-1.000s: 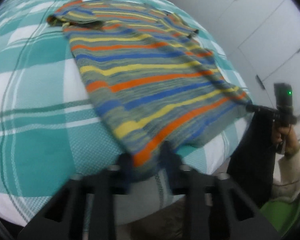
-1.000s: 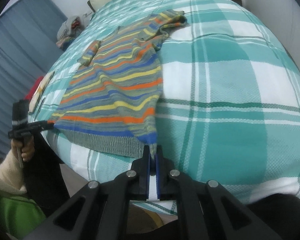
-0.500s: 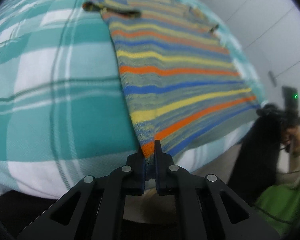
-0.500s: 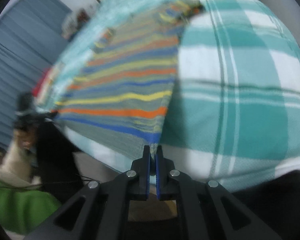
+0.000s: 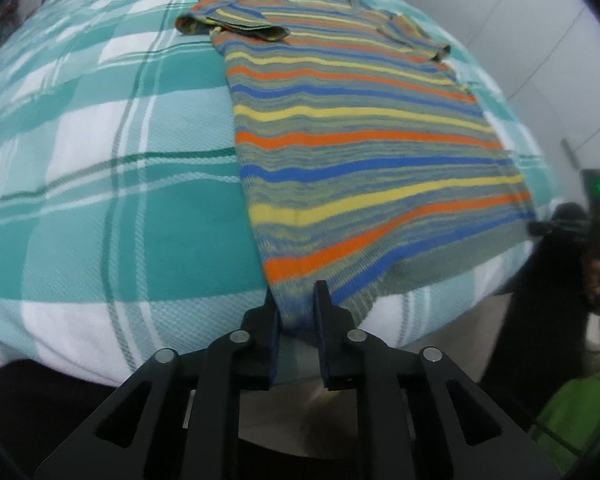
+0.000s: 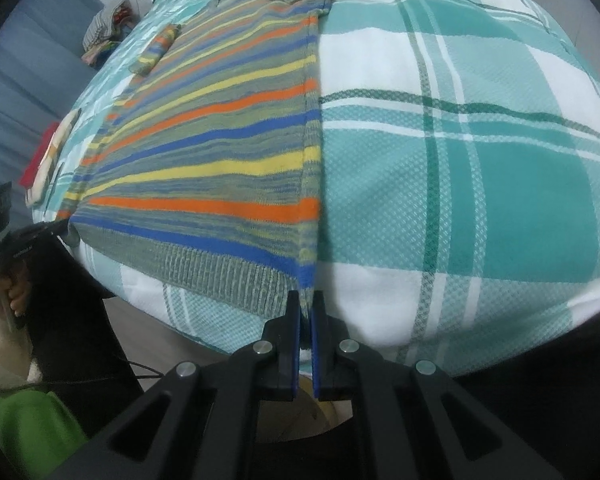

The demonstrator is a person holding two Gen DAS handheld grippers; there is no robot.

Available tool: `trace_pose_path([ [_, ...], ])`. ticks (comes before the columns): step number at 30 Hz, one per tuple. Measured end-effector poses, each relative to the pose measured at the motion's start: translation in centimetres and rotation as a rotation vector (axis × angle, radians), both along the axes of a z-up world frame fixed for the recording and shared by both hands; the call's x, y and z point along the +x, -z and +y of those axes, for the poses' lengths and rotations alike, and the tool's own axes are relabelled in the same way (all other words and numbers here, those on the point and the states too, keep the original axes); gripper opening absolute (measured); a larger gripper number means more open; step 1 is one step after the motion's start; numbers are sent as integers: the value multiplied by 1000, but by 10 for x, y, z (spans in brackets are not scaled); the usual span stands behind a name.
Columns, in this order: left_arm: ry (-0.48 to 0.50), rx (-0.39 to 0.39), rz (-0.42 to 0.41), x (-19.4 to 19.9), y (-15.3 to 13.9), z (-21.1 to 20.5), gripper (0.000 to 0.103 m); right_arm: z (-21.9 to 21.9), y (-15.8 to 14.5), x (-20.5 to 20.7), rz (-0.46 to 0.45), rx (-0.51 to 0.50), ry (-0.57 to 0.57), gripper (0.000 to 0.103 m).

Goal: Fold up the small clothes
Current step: 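Grasp the sweater hem with both grippers and pull it straight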

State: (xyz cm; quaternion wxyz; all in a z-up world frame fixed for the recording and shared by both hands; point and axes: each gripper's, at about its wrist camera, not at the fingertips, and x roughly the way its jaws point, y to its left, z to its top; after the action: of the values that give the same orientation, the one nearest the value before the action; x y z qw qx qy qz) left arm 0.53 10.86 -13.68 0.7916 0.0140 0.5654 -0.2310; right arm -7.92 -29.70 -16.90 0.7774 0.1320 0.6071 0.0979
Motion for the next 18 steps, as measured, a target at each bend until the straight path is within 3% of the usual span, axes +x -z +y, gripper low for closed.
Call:
trace_pose_path([
  [2, 1, -49, 13, -2, 2, 3, 29, 1, 0, 1, -1, -4, 0, 4],
  [8, 30, -109, 8, -11, 4, -5, 29, 2, 1, 2, -7, 2, -2, 4],
  [9, 30, -109, 12, -11, 5, -5, 8, 2, 0, 2, -8, 3, -4, 4],
  [10, 23, -122, 30, -10, 6, -1, 3, 1, -1, 2, -9, 3, -6, 4],
  [14, -48, -201, 72, -8, -3, 24, 2, -1, -15, -1, -20, -6, -6, 4],
  [18, -69, -166, 94, -12, -4, 33, 1, 2, -25, -5, -21, -25, -17, 4],
])
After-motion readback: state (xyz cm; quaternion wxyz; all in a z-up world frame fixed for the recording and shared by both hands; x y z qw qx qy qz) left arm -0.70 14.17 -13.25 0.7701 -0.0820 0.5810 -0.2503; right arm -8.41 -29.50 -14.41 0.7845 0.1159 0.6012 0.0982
